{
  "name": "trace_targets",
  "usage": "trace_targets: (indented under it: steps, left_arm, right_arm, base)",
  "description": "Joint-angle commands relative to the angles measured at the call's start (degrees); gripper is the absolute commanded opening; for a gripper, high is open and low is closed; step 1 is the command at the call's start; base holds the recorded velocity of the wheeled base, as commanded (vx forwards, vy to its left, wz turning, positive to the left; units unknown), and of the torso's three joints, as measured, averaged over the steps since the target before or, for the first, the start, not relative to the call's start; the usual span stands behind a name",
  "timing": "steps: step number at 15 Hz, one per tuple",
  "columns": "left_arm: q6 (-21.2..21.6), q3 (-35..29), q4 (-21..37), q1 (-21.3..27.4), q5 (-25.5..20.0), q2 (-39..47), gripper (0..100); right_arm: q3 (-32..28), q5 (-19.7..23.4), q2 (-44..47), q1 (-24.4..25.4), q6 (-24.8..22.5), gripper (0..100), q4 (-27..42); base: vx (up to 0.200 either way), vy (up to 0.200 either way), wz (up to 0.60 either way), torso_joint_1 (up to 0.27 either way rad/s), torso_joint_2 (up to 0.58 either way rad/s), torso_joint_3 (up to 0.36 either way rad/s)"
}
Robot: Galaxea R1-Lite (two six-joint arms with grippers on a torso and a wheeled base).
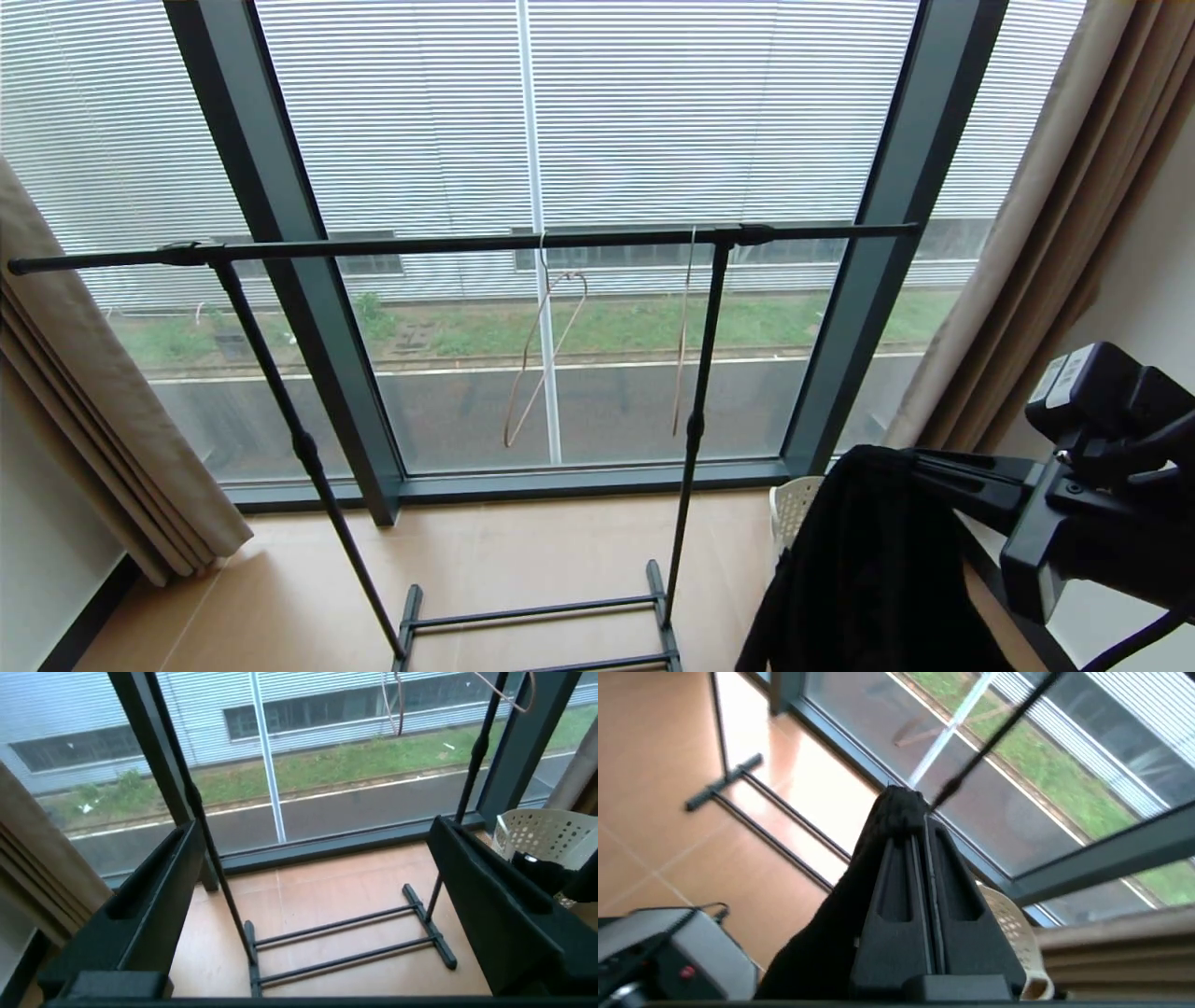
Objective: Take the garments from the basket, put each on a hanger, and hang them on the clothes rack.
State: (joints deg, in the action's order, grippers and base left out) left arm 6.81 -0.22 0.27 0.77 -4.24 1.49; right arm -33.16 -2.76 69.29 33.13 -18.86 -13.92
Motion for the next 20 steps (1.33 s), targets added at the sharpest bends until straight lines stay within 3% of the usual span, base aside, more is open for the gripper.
trace_targets:
  steps: [1,3,5,8,11,14,18,20]
  left_arm:
    - [-8.5,-5.1,1.6,0.4,-1.5,14.5,100]
    - [-15.1,-13.1,2.1,1.3,-6.4,31.9,100]
    - [-15.7,-17.9,2.1,3.3,-6.7,43.4,100]
    - [-25.1,-27.0,1.9,14.0,-6.2,58.7,100]
    - [-28.2,-32.4,1.8,18.4,-6.3,67.6,100]
    - [-31.7,-36.3,1.6,23.0,-6.4,74.9,100]
    - [-33.8,-37.3,-1.3,32.1,-6.4,80.6,100]
    - [-34.2,-37.0,-2.0,33.8,-6.4,82.7,100]
  right_arm:
    - [-5.0,-6.8,6.1,9.8,5.8,0,0.2]
    - [-12.5,-9.5,14.4,12.0,10.5,0,0.5]
    - [-19.0,-9.8,19.5,12.6,13.3,0,2.9]
    - [-37.4,-12.6,28.2,14.8,23.2,0,18.3]
    - [-53.6,-13.9,34.7,17.4,27.2,0,31.3]
    - [-63.0,-17.0,40.7,17.8,27.4,0,36.6]
    - [-67.1,-19.9,44.2,16.9,27.8,0,36.7]
    - [-69.1,-21.2,44.5,16.8,27.9,0,37.3]
  base:
    - [0.0,0.0,0.0,0.0,0.0,0.0]
    - [0.0,0.0,0.0,0.0,0.0,0.0]
    - [0.0,0.0,0.0,0.0,0.0,0.0]
    - [0.0,0.0,0.0,0.0,0.0,0.0]
    - [0.0,0.0,0.0,0.0,0.0,0.0]
    - [0.0,0.0,0.0,0.0,0.0,0.0]
    - [0.0,0.0,0.0,0.0,0.0,0.0]
    - [0.0,0.0,0.0,0.0,0.0,0.0]
